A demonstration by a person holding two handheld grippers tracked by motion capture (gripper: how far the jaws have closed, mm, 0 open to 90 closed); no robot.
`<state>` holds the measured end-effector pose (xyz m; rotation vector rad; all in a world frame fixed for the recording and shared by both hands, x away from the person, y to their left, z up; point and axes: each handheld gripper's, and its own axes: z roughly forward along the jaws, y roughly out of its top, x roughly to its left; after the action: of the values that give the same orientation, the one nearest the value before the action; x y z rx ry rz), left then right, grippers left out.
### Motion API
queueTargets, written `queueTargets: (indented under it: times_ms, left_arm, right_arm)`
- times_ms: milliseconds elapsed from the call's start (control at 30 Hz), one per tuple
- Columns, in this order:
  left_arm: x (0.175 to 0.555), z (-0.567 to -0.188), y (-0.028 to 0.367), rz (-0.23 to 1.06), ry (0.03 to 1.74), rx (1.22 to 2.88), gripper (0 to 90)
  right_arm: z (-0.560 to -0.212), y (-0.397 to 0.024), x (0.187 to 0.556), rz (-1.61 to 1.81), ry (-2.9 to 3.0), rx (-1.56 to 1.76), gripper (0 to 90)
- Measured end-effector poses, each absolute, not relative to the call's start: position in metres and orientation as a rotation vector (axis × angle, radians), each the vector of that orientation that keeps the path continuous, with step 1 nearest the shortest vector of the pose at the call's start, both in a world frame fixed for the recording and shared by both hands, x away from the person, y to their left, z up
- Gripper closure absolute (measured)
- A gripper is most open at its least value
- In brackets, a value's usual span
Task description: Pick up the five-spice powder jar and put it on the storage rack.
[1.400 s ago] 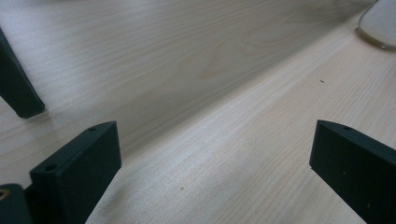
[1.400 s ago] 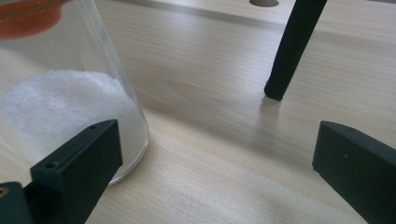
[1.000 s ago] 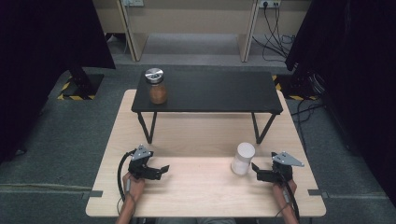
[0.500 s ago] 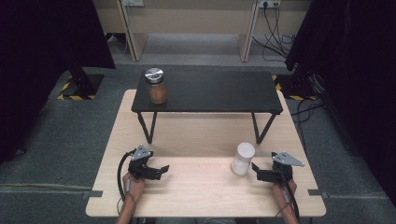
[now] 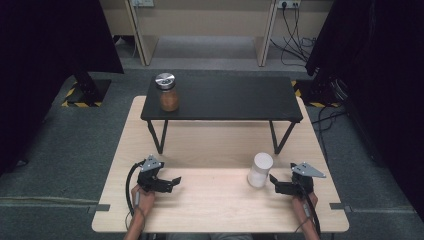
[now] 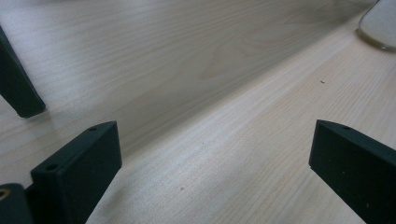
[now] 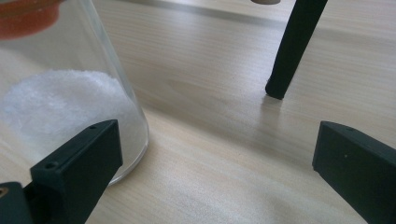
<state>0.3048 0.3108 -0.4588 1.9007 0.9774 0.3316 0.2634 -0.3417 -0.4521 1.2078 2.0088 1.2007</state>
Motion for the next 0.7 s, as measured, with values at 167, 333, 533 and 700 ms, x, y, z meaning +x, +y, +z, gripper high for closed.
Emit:
queueTargets:
  times_ms: [167,333,533,700]
  left_arm:
    - [0.3048,-0.4593,0.3119,0.327,0.979,1.894,1.4]
    - [0.3052,-0.4597,0.3130,0.322,0.982,1.889,1.5]
    - [0.3065,-0.4606,0.3142,0.314,0.974,1.883,1.5]
    - [0.3061,-0.4605,0.3136,0.318,0.972,1.886,1.6]
  right_arm:
    - [-0.4532,-0.3454,0.2642,1.225,2.000,1.224,1.7]
    - [-0.4539,-0.3448,0.2626,1.224,1.995,1.215,1.7]
    - [-0.4535,-0.3426,0.2602,1.208,1.994,1.208,1.7]
    - [-0.4522,-0.3405,0.2608,1.190,2.005,1.201,1.7]
